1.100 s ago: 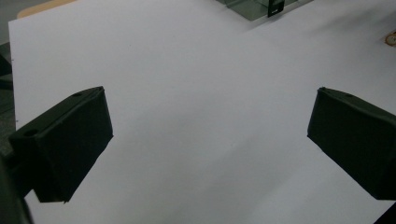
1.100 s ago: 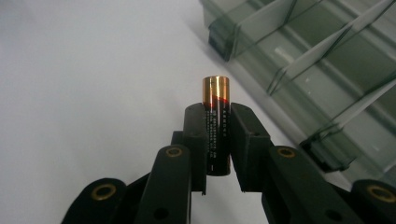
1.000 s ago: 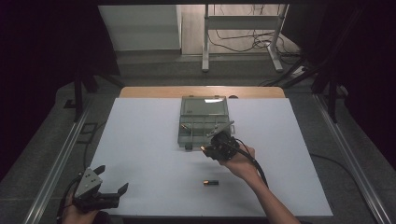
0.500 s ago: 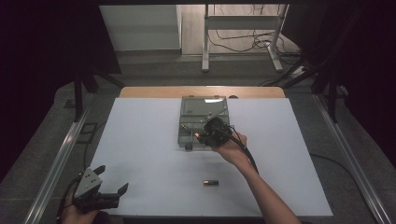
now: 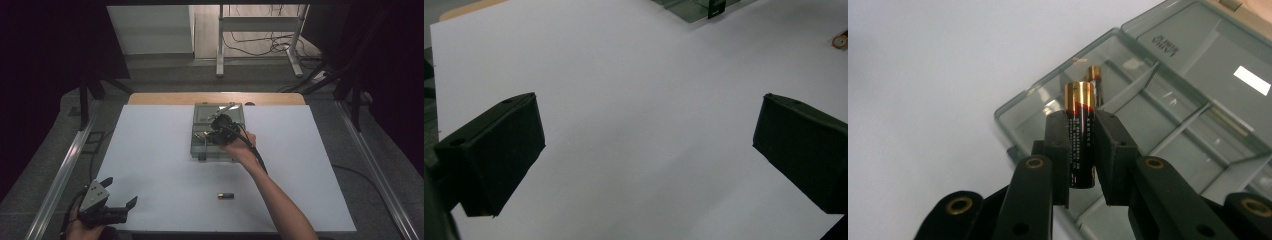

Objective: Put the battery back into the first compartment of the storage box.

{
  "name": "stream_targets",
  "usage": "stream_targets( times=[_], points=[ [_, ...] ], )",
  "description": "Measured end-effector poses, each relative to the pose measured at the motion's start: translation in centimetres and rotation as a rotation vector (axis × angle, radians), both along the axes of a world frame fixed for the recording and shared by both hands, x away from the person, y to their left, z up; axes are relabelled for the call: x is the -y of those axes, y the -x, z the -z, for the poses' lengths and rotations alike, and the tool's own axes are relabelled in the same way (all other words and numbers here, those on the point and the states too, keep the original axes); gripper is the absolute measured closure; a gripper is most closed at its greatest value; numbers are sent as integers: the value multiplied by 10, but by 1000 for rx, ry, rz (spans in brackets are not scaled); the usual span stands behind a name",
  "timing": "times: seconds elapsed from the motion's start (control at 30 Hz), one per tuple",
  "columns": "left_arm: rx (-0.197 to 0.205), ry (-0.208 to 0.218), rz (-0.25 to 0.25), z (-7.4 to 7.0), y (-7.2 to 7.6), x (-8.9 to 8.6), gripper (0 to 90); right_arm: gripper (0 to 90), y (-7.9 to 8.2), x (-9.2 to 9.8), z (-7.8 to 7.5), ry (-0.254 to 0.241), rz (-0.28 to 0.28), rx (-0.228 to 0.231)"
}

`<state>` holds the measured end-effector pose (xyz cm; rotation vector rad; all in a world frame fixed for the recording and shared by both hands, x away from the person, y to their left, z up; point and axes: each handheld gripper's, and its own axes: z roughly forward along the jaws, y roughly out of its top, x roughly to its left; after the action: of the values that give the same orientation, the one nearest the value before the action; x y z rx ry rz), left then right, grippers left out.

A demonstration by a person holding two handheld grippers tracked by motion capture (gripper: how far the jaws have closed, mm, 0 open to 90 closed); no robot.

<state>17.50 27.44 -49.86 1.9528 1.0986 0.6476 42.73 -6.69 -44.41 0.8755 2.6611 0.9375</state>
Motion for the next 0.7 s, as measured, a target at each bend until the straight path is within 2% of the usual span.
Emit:
stream_targets(
  times=[0.3, 0.7],
  points=[
    [1, 1, 1, 0, 0, 0, 9, 763, -23, -18, 1, 15, 34, 2],
    [3, -6, 7, 0, 0, 1, 9, 763, -46, -40, 19, 59, 72, -1]
  ],
)
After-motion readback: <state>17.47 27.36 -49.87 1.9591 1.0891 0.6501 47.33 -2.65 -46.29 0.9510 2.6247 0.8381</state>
